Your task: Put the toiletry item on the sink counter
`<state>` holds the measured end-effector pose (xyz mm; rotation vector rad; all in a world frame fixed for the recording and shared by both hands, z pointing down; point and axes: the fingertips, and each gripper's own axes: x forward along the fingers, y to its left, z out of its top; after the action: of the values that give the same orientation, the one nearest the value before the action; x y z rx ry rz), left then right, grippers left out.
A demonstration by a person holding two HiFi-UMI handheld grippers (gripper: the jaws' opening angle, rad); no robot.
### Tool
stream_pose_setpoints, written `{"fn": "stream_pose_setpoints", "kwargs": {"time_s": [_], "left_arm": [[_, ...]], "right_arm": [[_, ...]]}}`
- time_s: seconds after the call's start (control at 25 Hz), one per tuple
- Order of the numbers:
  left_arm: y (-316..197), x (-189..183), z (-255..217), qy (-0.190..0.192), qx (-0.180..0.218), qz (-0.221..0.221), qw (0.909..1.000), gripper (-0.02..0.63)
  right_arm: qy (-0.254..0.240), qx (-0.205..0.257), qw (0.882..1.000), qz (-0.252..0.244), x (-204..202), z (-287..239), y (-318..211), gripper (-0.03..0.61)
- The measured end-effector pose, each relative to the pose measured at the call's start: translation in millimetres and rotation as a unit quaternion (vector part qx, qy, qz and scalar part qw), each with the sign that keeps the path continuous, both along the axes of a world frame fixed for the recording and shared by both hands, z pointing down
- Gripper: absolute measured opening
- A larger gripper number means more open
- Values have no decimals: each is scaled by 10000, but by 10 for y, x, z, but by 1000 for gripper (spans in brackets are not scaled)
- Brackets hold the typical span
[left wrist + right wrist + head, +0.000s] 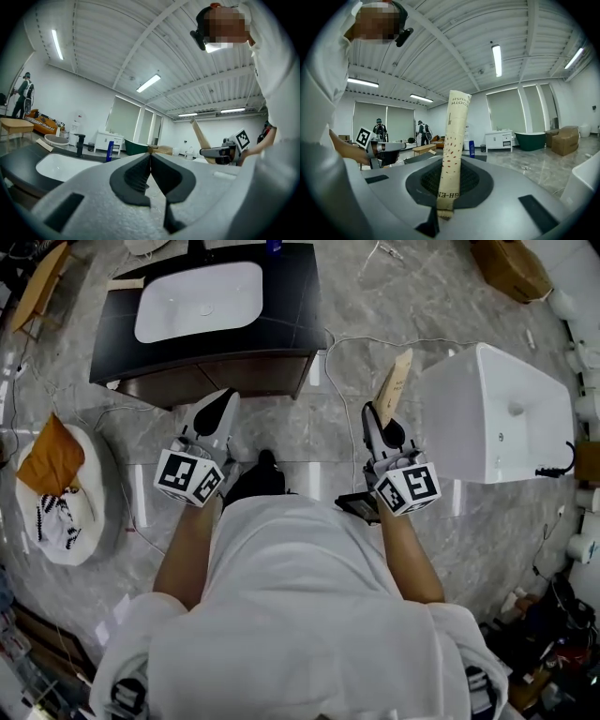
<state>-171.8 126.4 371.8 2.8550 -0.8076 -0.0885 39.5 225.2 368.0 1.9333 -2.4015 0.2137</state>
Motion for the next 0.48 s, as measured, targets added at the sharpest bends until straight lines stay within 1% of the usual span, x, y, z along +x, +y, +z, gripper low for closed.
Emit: {"fn": "stream_pose_setpoints", "kwargs": {"time_s": [0.08, 0.24, 0.4, 0.48], "left_arm": [[-191, 37, -41, 99, -40, 74, 9999, 15], [-484, 126, 13, 166, -237, 308, 9991, 15], [-681, 230, 65, 246, -266, 485, 9982, 15], [-786, 283, 105, 249, -285, 539, 9978, 15]], "right_arm": [[47, 8, 10000, -32, -4, -98, -231, 18], [54, 5, 10000, 27, -36, -228, -603, 18], [224, -70, 9997, -10, -62, -239, -873, 18], [226, -90, 9997, 46, -25, -230, -986, 18]]}}
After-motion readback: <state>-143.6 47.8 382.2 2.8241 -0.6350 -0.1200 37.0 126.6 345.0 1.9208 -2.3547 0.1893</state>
